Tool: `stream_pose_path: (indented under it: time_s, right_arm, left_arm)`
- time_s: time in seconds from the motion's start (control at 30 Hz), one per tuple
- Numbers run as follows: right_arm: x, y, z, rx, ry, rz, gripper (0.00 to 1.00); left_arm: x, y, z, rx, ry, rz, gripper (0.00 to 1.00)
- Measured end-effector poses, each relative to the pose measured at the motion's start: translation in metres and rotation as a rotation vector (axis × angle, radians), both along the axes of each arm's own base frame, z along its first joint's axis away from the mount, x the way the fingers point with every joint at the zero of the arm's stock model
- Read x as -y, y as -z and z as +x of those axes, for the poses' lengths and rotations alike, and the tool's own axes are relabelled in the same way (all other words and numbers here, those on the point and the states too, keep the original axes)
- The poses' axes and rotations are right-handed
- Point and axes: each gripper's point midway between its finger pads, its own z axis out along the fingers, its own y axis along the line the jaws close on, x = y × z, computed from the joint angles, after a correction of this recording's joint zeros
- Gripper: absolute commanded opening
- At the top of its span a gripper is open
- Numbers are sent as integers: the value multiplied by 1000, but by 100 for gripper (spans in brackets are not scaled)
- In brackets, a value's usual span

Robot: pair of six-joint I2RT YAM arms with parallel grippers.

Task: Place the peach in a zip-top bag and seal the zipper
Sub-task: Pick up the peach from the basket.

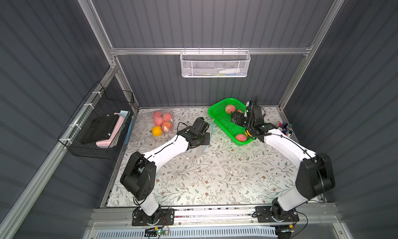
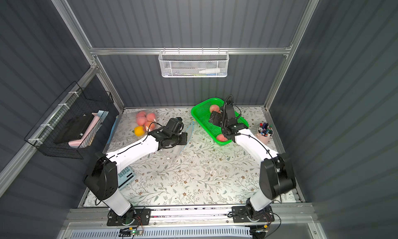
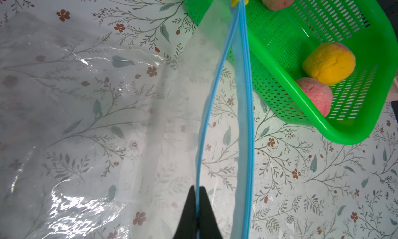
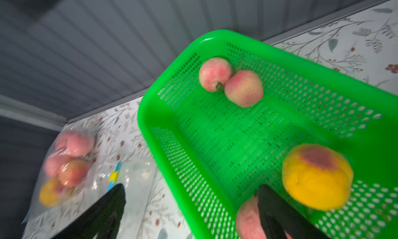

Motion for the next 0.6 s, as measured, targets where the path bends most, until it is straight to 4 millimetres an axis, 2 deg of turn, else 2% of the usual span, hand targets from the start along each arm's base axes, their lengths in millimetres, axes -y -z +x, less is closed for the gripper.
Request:
stream_pose_path:
  time_s: [0.2,0.3,0.5,0.6]
  right_arm:
    - [18,41,74,-59,107,-63,91]
    - [25,67,98,-95,145,-97,91]
    - [36,119,120,-163,188,-162,88]
    - [37,136,128,-181,182,-177,82]
  left_arm:
    - [10,6,-3,-22,26,-51,0]
    - [15,9,-4,-29,39,-68,0]
    - [20,10,-6,-35,62,-96,0]
    - [21,13,-7,-37,68,-102,0]
